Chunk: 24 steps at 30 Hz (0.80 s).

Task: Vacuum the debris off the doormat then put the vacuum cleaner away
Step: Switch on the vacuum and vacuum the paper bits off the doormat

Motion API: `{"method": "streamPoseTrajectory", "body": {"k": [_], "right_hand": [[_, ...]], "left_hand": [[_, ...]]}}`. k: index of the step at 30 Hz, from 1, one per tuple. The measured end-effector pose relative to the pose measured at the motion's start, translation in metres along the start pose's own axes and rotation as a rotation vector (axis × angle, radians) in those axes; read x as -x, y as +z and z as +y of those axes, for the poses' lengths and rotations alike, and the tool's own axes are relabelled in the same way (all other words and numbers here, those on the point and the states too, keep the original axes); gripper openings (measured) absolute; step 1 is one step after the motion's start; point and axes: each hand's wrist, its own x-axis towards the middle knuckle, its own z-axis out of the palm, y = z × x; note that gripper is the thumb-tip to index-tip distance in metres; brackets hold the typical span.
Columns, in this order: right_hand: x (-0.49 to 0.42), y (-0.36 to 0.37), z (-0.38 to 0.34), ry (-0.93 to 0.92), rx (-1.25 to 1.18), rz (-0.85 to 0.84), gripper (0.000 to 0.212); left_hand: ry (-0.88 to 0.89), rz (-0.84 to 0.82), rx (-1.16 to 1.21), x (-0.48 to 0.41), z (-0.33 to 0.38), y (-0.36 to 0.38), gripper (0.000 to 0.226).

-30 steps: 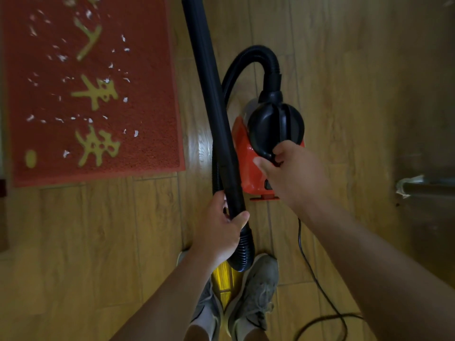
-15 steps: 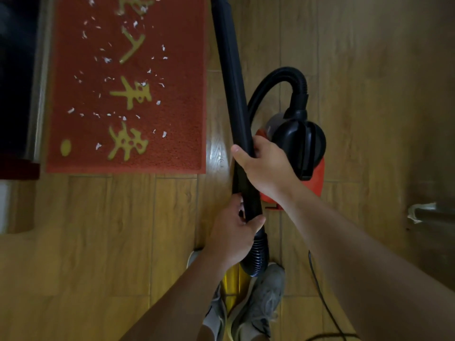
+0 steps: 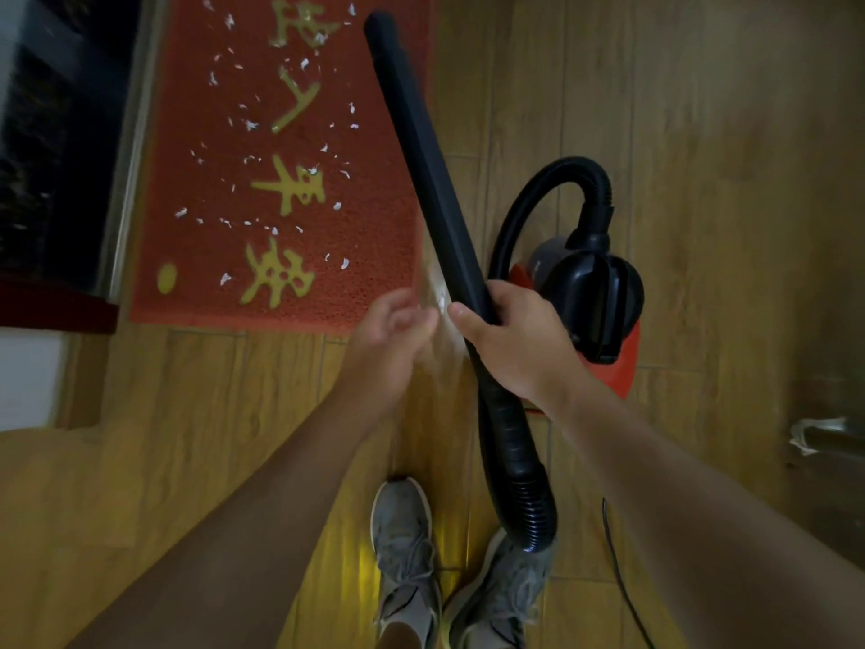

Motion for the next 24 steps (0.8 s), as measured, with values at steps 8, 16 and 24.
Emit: {"method": "streamPoseTrajectory", "body": {"k": [8, 16, 24], "right_hand": [[0.004, 0.017, -0.020, -0.013, 0.136, -0.093, 0.018], [0.000, 0.032, -0.034, -0.006, 0.214, -0.179, 0.016], [-0.022, 0.046, -0.059, -0.024, 0.266, -0.245, 0.018]], "left_hand": [[0.015, 0.172, 0.145, -0.044, 0.060, -0.017, 0.048], [-0.005, 0.192, 0.158, -0.046, 0.062, -0.036, 0.045], [-0.025, 0.277, 0.251, -0.059, 0.068, -0.061, 0.043]]}}
